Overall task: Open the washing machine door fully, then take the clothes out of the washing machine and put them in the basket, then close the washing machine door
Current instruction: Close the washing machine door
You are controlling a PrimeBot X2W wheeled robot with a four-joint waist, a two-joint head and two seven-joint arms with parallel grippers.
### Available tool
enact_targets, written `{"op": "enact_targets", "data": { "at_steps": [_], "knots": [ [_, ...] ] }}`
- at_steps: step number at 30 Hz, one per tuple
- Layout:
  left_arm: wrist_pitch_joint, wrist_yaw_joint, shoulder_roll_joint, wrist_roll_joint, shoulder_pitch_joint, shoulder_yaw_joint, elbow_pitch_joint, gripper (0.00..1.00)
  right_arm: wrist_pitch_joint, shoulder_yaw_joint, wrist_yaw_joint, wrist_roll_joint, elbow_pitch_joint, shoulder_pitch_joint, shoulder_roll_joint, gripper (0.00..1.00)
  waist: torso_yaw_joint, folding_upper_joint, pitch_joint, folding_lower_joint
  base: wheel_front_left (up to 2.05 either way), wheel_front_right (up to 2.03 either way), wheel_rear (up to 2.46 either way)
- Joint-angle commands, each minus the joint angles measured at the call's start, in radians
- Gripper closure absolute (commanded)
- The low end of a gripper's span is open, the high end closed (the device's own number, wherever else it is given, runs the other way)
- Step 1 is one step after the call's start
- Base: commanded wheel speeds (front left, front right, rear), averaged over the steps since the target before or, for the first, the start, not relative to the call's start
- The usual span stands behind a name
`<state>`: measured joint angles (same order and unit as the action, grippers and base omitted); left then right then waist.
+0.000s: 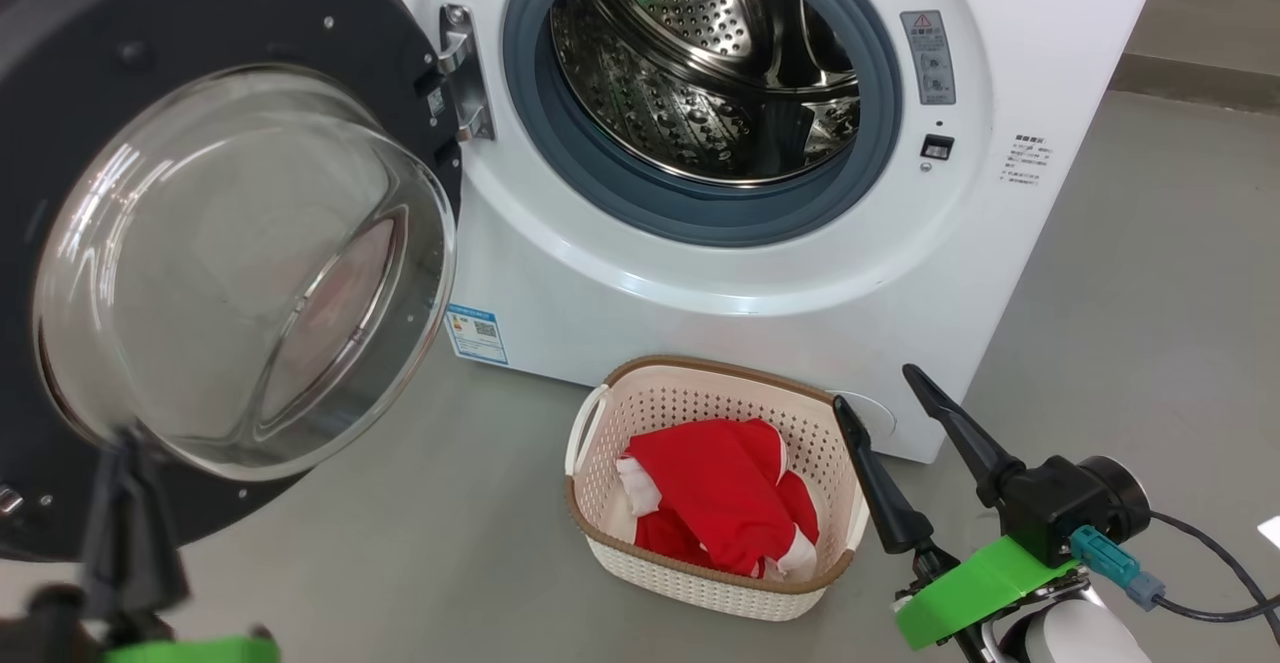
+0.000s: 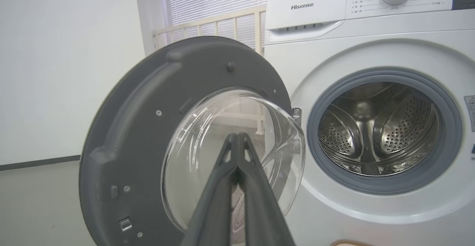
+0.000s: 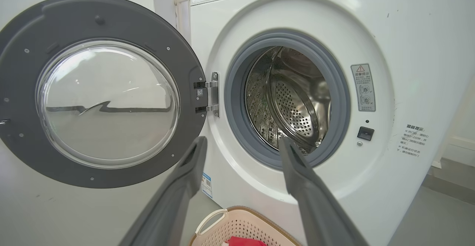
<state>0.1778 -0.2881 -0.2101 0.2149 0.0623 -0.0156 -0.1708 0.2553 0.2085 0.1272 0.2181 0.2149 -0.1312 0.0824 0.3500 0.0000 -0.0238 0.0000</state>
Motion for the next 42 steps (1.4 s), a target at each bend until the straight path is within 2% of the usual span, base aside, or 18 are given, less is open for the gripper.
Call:
{"op": "enact_targets", "data": {
  "at_steps": [1,6,9,16,20,25,32,36,42],
  "knots": [
    [0.007,-0.011,-0.037,-0.009,-0.078,-0.058,-0.039,1.00,0.006,0.018,0.003,0.000,-0.021,-0.031,0.005,0.00,-0.002,0.0000,0.001,0.0000,0.00,0.00,0.00],
    [-0.006,-0.022,-0.103,0.001,-0.192,-0.133,-0.040,1.00,0.006,0.017,0.003,-0.003,-0.015,-0.032,0.010,0.00,-0.010,0.0000,0.004,0.0000,0.00,0.00,0.00],
    [-0.003,-0.016,-0.129,0.055,-0.280,-0.189,0.003,1.00,0.006,0.018,0.003,-0.004,-0.011,-0.035,0.014,0.00,-0.014,0.0000,0.008,0.0000,0.00,0.00,0.00],
    [-0.023,0.028,-0.141,0.279,-0.503,-0.320,0.204,1.00,0.006,0.020,0.003,-0.002,-0.002,-0.035,0.016,0.00,-0.022,0.0000,0.004,0.0000,0.00,0.00,0.00],
    [-0.086,0.045,-0.141,0.421,-0.614,-0.393,0.342,1.00,0.006,0.020,0.003,-0.002,0.002,-0.030,0.015,0.00,-0.025,0.0000,0.000,0.0000,0.00,0.00,0.00],
    [-0.184,0.061,-0.169,0.558,-0.733,-0.461,0.531,1.00,0.006,0.020,0.003,-0.004,0.003,-0.027,0.012,0.00,-0.028,0.0000,0.003,0.0000,0.00,0.00,0.00],
    [-0.328,0.039,-0.226,0.661,-0.850,-0.508,0.777,1.00,0.006,0.031,0.003,-0.003,0.006,-0.032,0.017,0.00,-0.038,0.0000,0.014,0.0000,0.00,0.00,0.00],
    [-0.393,0.047,-0.254,0.691,-0.883,-0.512,0.867,1.00,0.006,0.043,0.003,0.002,0.007,-0.039,0.024,0.00,-0.049,0.0000,0.024,0.0000,0.00,0.00,0.00],
    [-0.436,0.070,-0.275,0.721,-0.904,-0.521,0.941,1.00,0.006,0.052,0.003,0.007,0.008,-0.043,0.034,0.00,-0.060,0.0000,0.037,0.0000,0.00,0.00,0.00]
  ]
}}
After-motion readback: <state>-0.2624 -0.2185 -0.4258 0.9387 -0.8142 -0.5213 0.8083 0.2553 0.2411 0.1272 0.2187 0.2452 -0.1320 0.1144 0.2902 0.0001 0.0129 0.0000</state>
